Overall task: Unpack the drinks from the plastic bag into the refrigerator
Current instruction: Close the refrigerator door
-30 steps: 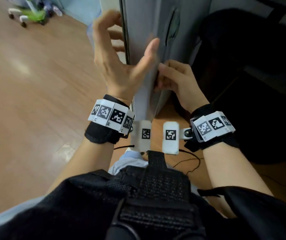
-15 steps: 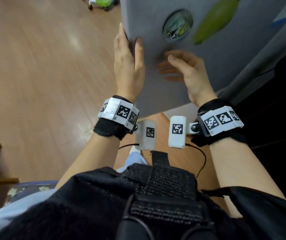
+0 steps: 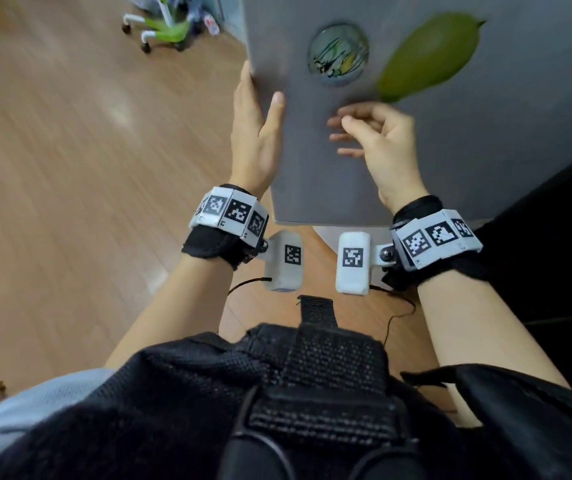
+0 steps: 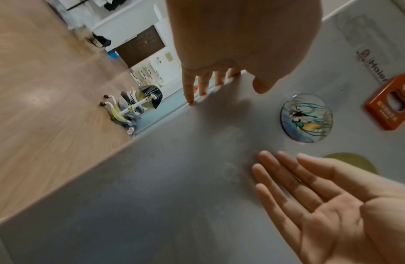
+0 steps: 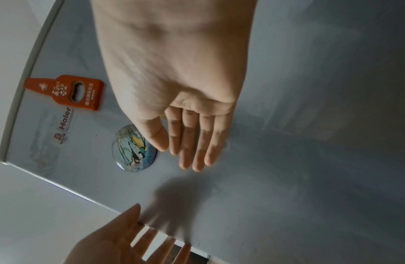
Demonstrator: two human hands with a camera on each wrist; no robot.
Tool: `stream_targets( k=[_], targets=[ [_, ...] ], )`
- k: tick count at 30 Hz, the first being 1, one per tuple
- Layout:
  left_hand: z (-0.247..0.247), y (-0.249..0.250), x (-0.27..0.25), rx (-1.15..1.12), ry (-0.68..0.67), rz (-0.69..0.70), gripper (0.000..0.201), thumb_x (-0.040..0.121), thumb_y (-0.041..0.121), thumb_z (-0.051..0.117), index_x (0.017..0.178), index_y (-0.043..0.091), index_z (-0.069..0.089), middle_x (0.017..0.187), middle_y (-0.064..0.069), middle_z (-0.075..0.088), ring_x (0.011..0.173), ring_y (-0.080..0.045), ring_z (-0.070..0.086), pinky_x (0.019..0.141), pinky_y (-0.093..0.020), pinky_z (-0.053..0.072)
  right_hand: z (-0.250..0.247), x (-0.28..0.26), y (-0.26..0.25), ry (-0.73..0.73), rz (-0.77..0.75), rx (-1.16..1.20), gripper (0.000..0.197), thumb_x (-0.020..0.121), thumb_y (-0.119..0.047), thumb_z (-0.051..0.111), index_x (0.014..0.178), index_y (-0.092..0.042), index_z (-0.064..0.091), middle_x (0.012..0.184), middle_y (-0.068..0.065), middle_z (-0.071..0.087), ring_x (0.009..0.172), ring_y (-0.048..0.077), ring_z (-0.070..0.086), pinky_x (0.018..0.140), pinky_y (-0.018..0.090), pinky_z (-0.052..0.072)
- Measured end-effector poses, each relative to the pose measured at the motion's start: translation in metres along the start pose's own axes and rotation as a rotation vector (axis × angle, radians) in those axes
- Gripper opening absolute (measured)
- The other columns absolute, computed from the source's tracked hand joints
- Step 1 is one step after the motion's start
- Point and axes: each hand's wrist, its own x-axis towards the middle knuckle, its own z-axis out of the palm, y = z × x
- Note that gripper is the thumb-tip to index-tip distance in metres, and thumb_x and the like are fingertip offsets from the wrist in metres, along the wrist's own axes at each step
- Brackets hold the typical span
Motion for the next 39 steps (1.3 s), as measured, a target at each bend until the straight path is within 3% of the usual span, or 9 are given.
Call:
stream_targets(
  k=[3, 11, 15, 21, 24, 28, 31, 34, 39],
  targets=[
    [0.010, -0.020, 0.038, -0.099, -0.063, -0.084, 0.070, 0.088, 0.039, 0.052, 0.144, 0.004, 0.029, 0.148, -0.018, 0.039, 0.140, -0.030, 0.035, 0.116, -0.055, 0.029, 0.000, 0.026, 0.000, 0.050, -0.007, -0.015, 0.012, 0.092, -0.006, 0.053, 0.094, -0.013, 0.062, 0.085, -0.001, 0.071, 0.074, 0.010, 0.068, 0.064, 0.021, 0.054],
    [0.045, -0.025, 0.126, -0.305, -0.108, -0.290, 0.076, 0.083, 0.028, 0.052, 0.148, 0.003, 0.022, 0.155, -0.014, 0.031, 0.144, -0.023, 0.031, 0.120, -0.046, 0.027, 0.001, 0.107, 0.006, 0.125, 0.010, -0.032, 0.014, 0.091, -0.007, 0.052, 0.099, -0.010, 0.063, 0.085, 0.000, 0.072, 0.075, 0.011, 0.071, 0.065, 0.021, 0.056],
    [0.065, -0.030, 0.167, -0.262, -0.191, -0.278, 0.060, 0.081, 0.028, 0.051, 0.137, 0.012, 0.036, 0.137, -0.002, 0.049, 0.134, -0.021, 0.043, 0.115, -0.051, 0.034, 0.005, 0.152, 0.014, 0.113, 0.011, -0.041, 0.013, 0.091, -0.006, 0.053, 0.094, -0.015, 0.062, 0.084, 0.000, 0.071, 0.073, 0.014, 0.069, 0.066, 0.023, 0.054],
    [0.100, -0.045, 0.221, -0.231, -0.305, -0.288, 0.066, 0.090, 0.031, 0.050, 0.148, 0.012, 0.025, 0.154, -0.005, 0.034, 0.135, -0.019, 0.041, 0.115, -0.048, 0.034, -0.002, 0.210, 0.029, 0.162, 0.050, -0.027, 0.013, 0.091, -0.004, 0.053, 0.093, -0.015, 0.060, 0.084, 0.004, 0.070, 0.072, 0.017, 0.068, 0.067, 0.026, 0.054],
    [0.116, -0.044, 0.240, -0.255, -0.358, -0.312, 0.059, 0.100, 0.018, 0.045, 0.151, 0.010, 0.018, 0.157, -0.005, 0.026, 0.142, -0.021, 0.032, 0.118, -0.047, 0.029, -0.005, 0.230, 0.031, 0.237, 0.072, -0.026, 0.011, 0.091, -0.002, 0.052, 0.097, -0.009, 0.059, 0.086, 0.008, 0.069, 0.071, 0.018, 0.067, 0.064, 0.024, 0.053],
    [0.131, -0.047, 0.263, -0.289, -0.409, -0.319, 0.058, 0.098, 0.008, 0.042, 0.150, 0.009, 0.016, 0.157, -0.005, 0.024, 0.143, -0.023, 0.028, 0.119, -0.050, 0.027, -0.006, 0.253, 0.034, 0.302, 0.094, -0.012, 0.012, 0.091, -0.001, 0.052, 0.094, -0.012, 0.059, 0.084, 0.007, 0.069, 0.067, 0.013, 0.067, 0.063, 0.023, 0.053],
    [0.140, -0.046, 0.274, -0.278, -0.493, -0.316, 0.075, 0.085, 0.021, 0.048, 0.151, 0.013, 0.014, 0.149, 0.003, 0.031, 0.139, -0.021, 0.031, 0.116, -0.052, 0.031, -0.006, 0.265, 0.035, 0.387, 0.097, -0.026, 0.011, 0.091, -0.002, 0.052, 0.095, -0.010, 0.059, 0.081, 0.004, 0.069, 0.065, 0.010, 0.067, 0.062, 0.022, 0.053],
    [0.148, -0.056, 0.284, -0.292, -0.558, -0.320, 0.101, 0.066, 0.039, 0.052, 0.153, 0.017, 0.005, 0.159, -0.001, 0.017, 0.144, -0.024, 0.025, 0.117, -0.053, 0.028, -0.008, 0.268, 0.035, 0.476, 0.110, -0.027, 0.012, 0.091, -0.003, 0.052, 0.096, -0.011, 0.060, 0.083, 0.004, 0.070, 0.070, 0.014, 0.067, 0.067, 0.025, 0.054],
    [0.153, -0.081, 0.292, -0.318, -0.670, -0.287, 0.099, 0.067, 0.037, 0.051, 0.152, 0.026, 0.002, 0.160, -0.010, 0.018, 0.146, -0.034, 0.020, 0.117, -0.060, 0.024, -0.001, 0.271, 0.035, 0.561, 0.135, -0.069, 0.015, 0.090, -0.004, 0.052, 0.097, -0.014, 0.062, 0.085, 0.001, 0.071, 0.073, 0.012, 0.068, 0.069, 0.025, 0.054]
  ],
)
